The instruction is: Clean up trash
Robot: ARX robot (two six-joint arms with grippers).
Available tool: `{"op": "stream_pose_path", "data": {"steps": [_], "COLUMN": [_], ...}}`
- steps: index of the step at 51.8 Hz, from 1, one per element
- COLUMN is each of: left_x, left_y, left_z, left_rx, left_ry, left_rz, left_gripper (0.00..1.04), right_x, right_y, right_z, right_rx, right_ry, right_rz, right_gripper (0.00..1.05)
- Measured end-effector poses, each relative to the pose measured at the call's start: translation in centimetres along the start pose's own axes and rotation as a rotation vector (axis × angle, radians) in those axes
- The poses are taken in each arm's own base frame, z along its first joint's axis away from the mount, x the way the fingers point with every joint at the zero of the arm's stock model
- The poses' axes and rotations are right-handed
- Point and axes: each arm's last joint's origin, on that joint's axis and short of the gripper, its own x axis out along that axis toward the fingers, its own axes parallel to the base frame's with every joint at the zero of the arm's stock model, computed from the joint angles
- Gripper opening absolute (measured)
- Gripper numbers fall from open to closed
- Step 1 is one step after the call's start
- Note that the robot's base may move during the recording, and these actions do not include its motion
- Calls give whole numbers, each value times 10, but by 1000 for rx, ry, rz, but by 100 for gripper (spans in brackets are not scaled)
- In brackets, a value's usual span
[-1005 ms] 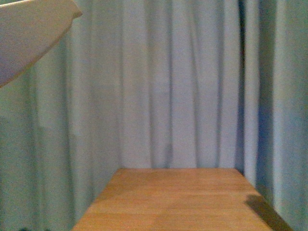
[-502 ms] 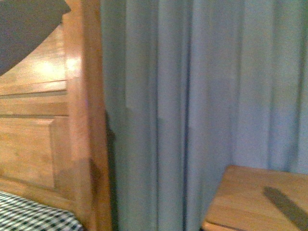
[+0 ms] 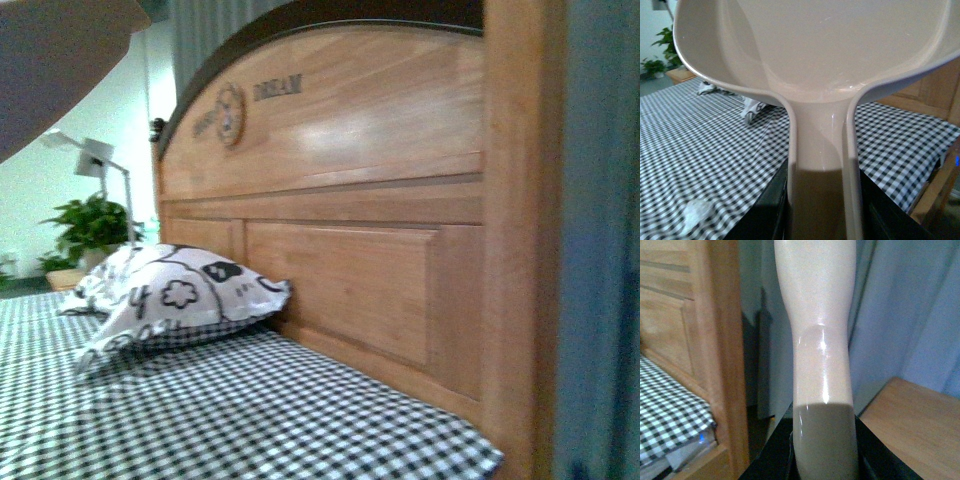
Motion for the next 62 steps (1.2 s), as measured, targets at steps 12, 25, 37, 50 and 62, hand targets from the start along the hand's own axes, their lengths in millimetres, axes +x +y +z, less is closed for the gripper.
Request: {"op": "stream_pose_path", "data": {"steps": [12, 25, 37, 50, 62], "left_x": [0, 0, 0, 0, 39], "left_y": [0, 0, 0, 0, 35], "left_z": [0, 0, 0, 0, -17], "left_rx": [0, 1, 0, -79, -11], "left_ry": [0, -1, -1, 91, 364], "left_rz": [0, 0, 1, 58, -4], "left_gripper": [28, 28, 28, 28, 28], "right_x": [0, 0, 0, 1, 0], "right_y": [0, 0, 0, 1, 0], "right_z": [0, 0, 0, -1, 0], "right_rx": [0, 0, 0, -3, 0], "right_ry": [0, 0, 0, 6, 0], "right_rz": [-1, 0, 3, 1, 1], "right_gripper": [19, 19, 19, 19, 19]}}
